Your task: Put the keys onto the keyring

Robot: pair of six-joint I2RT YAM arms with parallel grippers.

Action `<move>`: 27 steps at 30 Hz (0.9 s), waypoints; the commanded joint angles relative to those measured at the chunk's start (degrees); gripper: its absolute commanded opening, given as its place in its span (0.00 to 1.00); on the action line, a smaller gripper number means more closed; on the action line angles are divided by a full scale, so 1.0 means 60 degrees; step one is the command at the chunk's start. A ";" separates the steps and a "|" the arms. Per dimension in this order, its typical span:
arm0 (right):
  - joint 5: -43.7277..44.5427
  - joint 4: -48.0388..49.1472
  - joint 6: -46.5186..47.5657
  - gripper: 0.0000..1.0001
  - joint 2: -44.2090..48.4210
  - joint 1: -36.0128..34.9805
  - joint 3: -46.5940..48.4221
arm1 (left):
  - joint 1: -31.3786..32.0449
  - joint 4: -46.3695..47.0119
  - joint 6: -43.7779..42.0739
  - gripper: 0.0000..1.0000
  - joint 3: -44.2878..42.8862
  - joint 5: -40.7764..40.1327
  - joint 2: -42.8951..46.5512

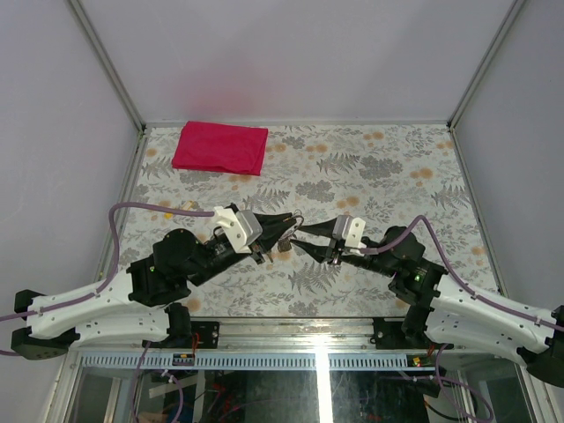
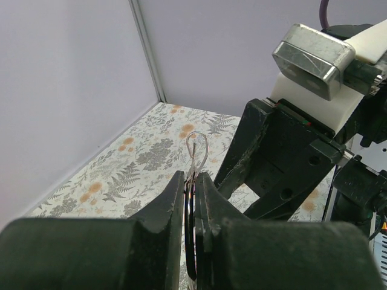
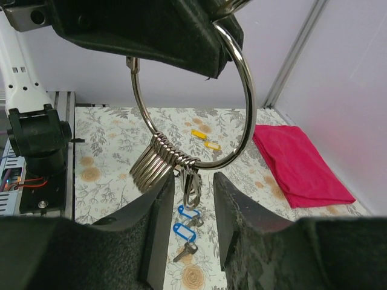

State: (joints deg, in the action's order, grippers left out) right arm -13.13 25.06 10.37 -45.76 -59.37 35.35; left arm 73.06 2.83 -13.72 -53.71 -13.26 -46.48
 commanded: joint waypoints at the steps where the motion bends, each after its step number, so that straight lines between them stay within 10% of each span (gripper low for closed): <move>1: 0.0075 0.1044 0.0027 0.39 -0.0120 -0.0065 0.0017 | -0.0050 0.0685 0.0160 0.00 -0.0364 0.0093 0.0069; 27: 0.0579 0.0808 0.0055 0.16 -0.0273 -0.0066 0.0112 | -0.0048 0.0626 0.0220 0.00 -0.0452 0.0246 0.0048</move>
State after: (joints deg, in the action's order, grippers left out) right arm -11.99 26.65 10.11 -47.29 -59.37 35.22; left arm 73.06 2.90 -13.39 -54.41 -12.73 -46.48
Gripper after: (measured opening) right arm 0.156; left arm 0.066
